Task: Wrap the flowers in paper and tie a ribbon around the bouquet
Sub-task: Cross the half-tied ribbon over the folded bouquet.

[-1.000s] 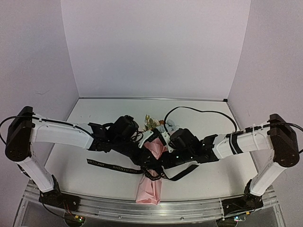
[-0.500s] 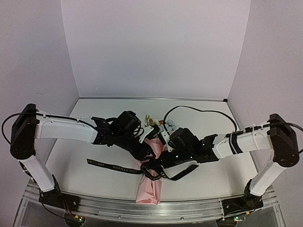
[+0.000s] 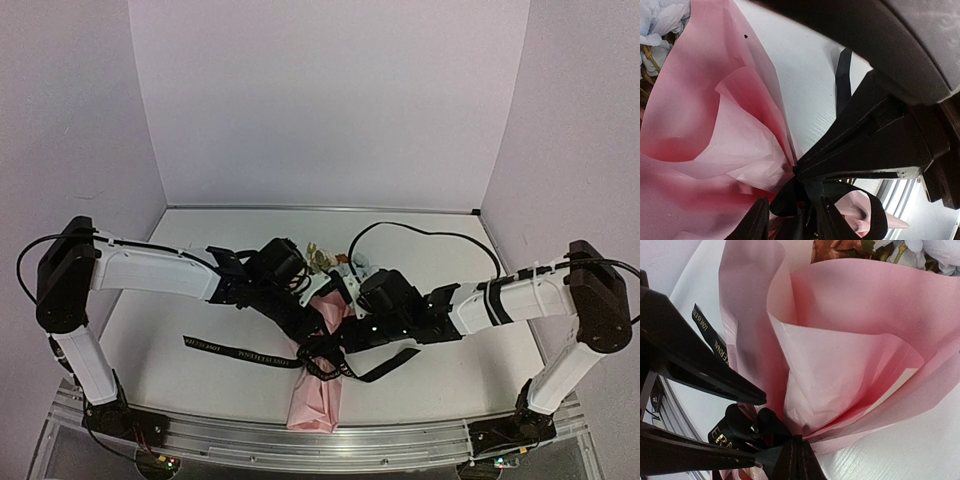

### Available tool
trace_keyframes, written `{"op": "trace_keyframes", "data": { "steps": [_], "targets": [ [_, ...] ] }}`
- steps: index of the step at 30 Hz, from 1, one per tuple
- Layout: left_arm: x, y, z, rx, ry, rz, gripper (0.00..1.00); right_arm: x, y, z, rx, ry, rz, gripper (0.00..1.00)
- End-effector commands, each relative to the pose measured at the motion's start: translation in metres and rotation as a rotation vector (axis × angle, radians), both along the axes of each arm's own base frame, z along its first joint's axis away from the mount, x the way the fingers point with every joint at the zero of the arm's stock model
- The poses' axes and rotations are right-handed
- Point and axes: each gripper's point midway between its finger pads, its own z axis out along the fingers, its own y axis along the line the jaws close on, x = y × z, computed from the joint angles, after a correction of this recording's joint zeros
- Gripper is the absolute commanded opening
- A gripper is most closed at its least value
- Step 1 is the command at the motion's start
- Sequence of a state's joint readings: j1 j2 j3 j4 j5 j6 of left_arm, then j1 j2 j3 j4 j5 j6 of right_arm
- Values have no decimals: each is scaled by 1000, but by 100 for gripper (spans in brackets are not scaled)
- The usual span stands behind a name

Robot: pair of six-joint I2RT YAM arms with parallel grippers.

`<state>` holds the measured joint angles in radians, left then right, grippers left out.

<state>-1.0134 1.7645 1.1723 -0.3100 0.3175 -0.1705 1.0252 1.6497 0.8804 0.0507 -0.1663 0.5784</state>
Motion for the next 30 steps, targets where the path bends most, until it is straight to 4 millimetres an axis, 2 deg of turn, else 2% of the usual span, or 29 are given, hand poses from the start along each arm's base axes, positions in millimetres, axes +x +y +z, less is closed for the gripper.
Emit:
{"op": "trace_keyframes", "data": {
  "steps": [1, 11, 23, 30],
  "targets": [
    [7, -11, 5, -8, -23, -15, 32, -1, 11, 16, 59, -58, 39, 0],
    [11, -8, -1, 11, -48, -1, 30, -1, 16, 14, 118, -87, 58, 0],
    [11, -1, 8, -40, -71, 39, 26, 6, 24, 22, 221, -114, 57, 0],
    [9, 2, -1, -30, -56, 47, 23, 7, 22, 23, 225, -115, 43, 0]
  ]
}}
